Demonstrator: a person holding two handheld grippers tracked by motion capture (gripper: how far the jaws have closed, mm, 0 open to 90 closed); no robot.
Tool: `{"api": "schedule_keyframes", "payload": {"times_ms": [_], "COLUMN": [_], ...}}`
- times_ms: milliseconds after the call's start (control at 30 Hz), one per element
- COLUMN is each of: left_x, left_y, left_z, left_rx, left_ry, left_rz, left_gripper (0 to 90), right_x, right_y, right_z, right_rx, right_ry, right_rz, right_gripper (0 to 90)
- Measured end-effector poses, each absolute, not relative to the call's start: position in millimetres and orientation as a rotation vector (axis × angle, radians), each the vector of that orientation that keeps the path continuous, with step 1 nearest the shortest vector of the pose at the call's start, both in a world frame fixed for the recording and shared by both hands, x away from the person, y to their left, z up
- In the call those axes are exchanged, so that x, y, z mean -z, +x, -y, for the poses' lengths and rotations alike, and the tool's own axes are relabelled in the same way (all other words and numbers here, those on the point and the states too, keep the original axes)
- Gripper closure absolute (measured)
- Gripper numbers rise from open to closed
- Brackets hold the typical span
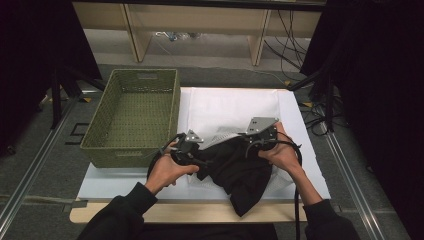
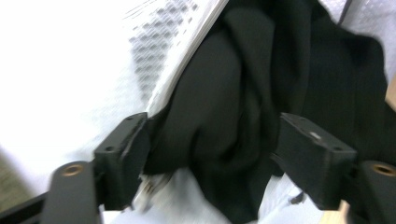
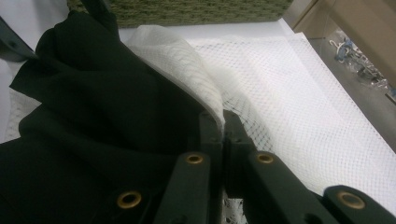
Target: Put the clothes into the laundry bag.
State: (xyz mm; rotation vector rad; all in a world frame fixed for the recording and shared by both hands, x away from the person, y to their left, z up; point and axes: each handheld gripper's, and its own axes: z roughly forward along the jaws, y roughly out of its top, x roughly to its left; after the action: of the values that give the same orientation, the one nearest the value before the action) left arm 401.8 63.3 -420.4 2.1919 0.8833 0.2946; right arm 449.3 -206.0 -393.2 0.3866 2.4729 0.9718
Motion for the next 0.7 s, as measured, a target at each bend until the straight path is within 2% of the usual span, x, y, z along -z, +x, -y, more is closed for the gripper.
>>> {"api": "schedule_keyframes", "payload": {"times_ms": [100, 167, 233, 267, 300, 333, 367, 500, 700], "left_x": [428.8, 432.6, 446.6, 446.6, 449.5, 451.7, 455.6, 459.6, 458.4], "left_y": [398.4, 399.6, 402.0, 402.0, 403.0, 402.9, 406.3, 412.6, 421.2], "left_z": [-73.4, -73.7, -64.8, -64.8, -60.5, -55.7, -46.7, -39.7, -29.1], "left_rx": [-0.257, -0.24, -0.149, -0.149, -0.131, -0.138, -0.14, -0.138, -0.155], "left_ry": [2.231, 2.234, 2.192, 2.192, 2.207, 2.214, 2.236, 2.212, 2.203], "left_rz": [-0.911, -0.904, -0.863, -0.863, -0.834, -0.805, -0.771, -0.782, -0.822], "left_gripper": [24.0, 29.4, 42.8, 45.0, 52.7, 52.7, 57.6, 76.5, 81.8], "right_x": [394.0, 394.3, 394.7, 394.5, 394.6, 394.6, 395.0, 395.7, 395.2], "right_y": [450.0, 449.7, 450.4, 450.2, 450.1, 450.1, 450.6, 450.8, 451.7], "right_z": [205.5, 205.2, 204.7, 204.7, 204.6, 204.6, 204.3, 204.0, 204.3], "right_rx": [-0.973, -0.971, -0.97, -0.969, -0.971, -0.971, -0.972, -0.968, -0.971], "right_ry": [0.387, 0.39, 0.381, 0.381, 0.382, 0.382, 0.382, 0.376, 0.352], "right_rz": [-2.475, -2.479, -2.474, -2.474, -2.474, -2.474, -2.48, -2.481, -2.479], "right_gripper": [89.5, 89.5, 89.5, 89.5, 89.5, 89.5, 89.5, 89.5, 89.5]}}
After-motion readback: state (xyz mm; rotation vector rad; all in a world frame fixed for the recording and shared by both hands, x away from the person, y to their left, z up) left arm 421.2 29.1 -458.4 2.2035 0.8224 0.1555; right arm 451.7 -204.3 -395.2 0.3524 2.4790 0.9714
